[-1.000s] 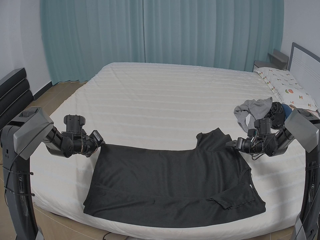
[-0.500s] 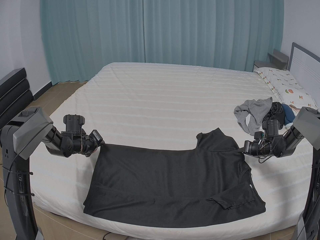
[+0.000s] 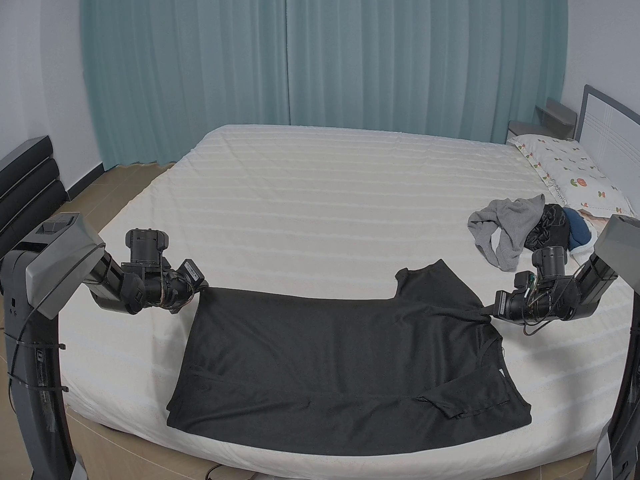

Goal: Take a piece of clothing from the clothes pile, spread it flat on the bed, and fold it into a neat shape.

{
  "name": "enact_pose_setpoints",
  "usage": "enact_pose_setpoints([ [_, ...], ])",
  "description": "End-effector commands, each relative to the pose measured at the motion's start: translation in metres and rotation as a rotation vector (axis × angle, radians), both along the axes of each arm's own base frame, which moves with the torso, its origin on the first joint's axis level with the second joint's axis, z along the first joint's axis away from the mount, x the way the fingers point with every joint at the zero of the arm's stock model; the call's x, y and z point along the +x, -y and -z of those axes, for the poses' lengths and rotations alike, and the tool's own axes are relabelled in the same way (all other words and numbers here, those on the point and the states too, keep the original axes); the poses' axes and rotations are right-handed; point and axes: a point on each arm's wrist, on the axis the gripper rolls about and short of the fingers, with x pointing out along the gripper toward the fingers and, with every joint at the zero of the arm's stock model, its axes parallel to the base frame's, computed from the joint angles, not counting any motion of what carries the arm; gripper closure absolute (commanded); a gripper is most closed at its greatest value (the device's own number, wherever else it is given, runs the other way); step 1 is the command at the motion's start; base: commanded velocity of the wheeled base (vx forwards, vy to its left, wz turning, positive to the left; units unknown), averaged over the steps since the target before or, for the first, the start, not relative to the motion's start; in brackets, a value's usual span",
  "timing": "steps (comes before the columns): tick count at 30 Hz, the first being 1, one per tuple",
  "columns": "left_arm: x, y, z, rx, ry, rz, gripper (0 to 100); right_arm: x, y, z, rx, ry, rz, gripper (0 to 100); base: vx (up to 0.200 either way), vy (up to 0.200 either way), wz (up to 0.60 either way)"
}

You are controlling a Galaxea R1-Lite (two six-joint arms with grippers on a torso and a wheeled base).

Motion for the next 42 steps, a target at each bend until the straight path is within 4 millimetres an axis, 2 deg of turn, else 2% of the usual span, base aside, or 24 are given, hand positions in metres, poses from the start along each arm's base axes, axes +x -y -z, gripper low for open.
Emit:
enact_pose_setpoints([
  [1, 0.0, 0.0, 0.0, 0.0, 0.001, 0.0, 100, 0.002, -0.001, 0.005, 0.001, -0.02, -0.004, 0, 0.0, 0.0, 0.0],
  [9, 0.0, 0.0, -0.001, 0.0, 0.004, 0.0, 100, 0.023, -0.003, -0.007, 0.032, 0.045, 0.002, 0, 0.0, 0.0, 0.0],
  [12, 0.0, 0.0, -0.001, -0.001, 0.003, -0.001, 100, 0.037, -0.01, -0.005, 0.107, 0.036, 0.054, 0, 0.0, 0.0, 0.0],
  [15, 0.0, -0.001, -0.001, -0.001, 0.003, -0.003, 100, 0.049, -0.017, 0.006, 0.146, 0.011, 0.081, 0, 0.0, 0.0, 0.0],
  [19, 0.0, -0.001, -0.001, -0.001, 0.003, -0.003, 100, 0.054, -0.024, 0.018, 0.145, -0.003, 0.074, 0, 0.0, 0.0, 0.0],
  [30, 0.0, -0.002, -0.001, -0.001, 0.003, -0.004, 100, 0.061, -0.025, 0.022, 0.149, 0.003, 0.075, 0, 0.0, 0.0, 0.0],
  [31, 0.0, -0.002, -0.001, -0.001, 0.003, -0.004, 100, 0.061, -0.025, 0.022, 0.149, 0.005, 0.074, 100, 0.0, 0.0, 0.0],
  [42, 0.0, -0.004, -0.002, -0.001, 0.006, -0.01, 100, 0.061, -0.019, 0.015, 0.153, 0.025, 0.085, 100, 0.0, 0.0, 0.0],
])
